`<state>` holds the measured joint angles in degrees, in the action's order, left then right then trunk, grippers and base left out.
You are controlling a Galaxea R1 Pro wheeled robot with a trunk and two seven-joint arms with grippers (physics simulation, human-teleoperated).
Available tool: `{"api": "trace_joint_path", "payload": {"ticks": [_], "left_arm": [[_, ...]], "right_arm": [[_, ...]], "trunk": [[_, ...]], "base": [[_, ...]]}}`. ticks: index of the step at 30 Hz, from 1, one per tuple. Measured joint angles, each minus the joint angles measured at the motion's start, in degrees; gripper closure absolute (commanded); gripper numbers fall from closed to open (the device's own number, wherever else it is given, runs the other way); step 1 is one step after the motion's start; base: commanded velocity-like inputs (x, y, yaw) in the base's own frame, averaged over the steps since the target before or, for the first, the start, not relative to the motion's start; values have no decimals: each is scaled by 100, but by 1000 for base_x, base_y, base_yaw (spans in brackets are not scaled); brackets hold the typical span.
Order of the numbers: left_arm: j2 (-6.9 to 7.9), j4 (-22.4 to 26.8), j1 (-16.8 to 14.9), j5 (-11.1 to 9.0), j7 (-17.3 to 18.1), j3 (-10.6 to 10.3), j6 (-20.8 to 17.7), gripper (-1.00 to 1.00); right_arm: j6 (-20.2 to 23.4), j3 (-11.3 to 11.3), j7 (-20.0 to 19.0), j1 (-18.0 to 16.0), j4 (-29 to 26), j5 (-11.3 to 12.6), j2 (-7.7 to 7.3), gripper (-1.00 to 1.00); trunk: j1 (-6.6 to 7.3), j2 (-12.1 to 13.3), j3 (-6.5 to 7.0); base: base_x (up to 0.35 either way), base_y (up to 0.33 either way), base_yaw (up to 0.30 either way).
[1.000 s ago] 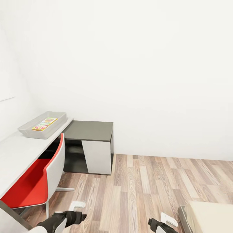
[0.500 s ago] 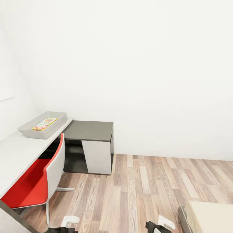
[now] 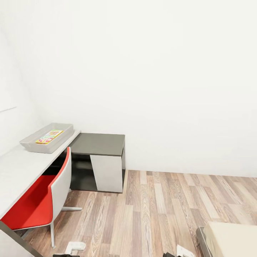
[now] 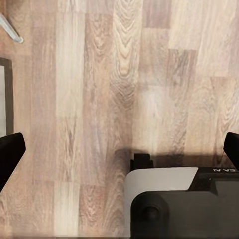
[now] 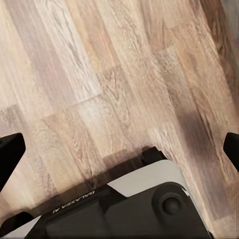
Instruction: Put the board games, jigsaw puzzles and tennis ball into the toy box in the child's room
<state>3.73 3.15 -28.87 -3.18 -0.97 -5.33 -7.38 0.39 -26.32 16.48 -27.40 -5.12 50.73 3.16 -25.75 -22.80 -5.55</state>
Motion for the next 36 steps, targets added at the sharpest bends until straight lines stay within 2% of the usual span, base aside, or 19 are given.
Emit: {"api": "trace_joint_path", "payload": {"ticks": [6, 13, 23, 31, 36], "left_arm": [[6, -157, 111, 5, -26, 0, 5, -100], [-18, -186, 572, 14, -70, 0, 33, -100], [-13, -188, 1015, 9, -108, 0, 43, -100], [30, -188, 1141, 4, -108, 0, 53, -100], [-73, -188, 1162, 1, -105, 20, 67, -100]], "right_arm": [[-39, 1, 41, 173, 51, 4, 0, -100], [-100, 6, 68, 438, 440, 8, -2, -100], [-107, 17, 72, 995, 495, 19, -51, -100], [-104, 29, 65, 1331, 496, 11, -110, -100], [-103, 26, 63, 1470, 496, 7, -112, -100]], "trunk": [[0, 0, 0], [0, 0, -1], [0, 0, -1], [0, 0, 0], [0, 0, 0]], "base": [[0, 0, 0], [0, 0, 0], [0, 0, 0], [0, 0, 0], [0, 0, 0]]}}
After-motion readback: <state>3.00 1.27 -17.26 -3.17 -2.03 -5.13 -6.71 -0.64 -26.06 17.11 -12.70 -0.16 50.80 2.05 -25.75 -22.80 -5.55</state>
